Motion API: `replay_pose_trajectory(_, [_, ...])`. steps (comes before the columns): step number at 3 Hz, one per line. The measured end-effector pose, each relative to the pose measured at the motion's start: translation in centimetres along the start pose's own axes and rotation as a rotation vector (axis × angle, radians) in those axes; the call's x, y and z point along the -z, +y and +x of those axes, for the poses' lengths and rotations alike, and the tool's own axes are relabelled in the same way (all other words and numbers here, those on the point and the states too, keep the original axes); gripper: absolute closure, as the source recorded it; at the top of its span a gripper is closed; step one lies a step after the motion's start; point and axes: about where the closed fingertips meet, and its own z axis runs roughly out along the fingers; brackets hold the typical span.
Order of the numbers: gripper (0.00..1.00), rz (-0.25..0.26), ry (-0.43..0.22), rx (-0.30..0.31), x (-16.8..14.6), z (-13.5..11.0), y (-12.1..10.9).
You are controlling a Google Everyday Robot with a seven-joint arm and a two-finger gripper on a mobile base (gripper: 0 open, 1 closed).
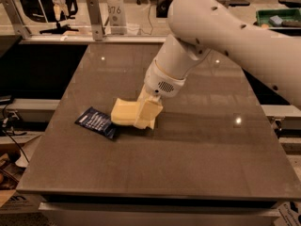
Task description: Move sponge near rxbar blueberry
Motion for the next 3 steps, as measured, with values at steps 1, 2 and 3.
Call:
replay_pose_trajectory(1, [0.15, 0.010, 0.001, 0.019, 0.02, -0.39, -0.63])
replay_pose_trajectory(2, [0.00, 0.009, 0.002, 0.020, -0.04, -0.48, -0.54])
replay_pose_trajectory(3, [0.00, 0.009, 0.002, 0.020, -0.04, -0.48, -0.54])
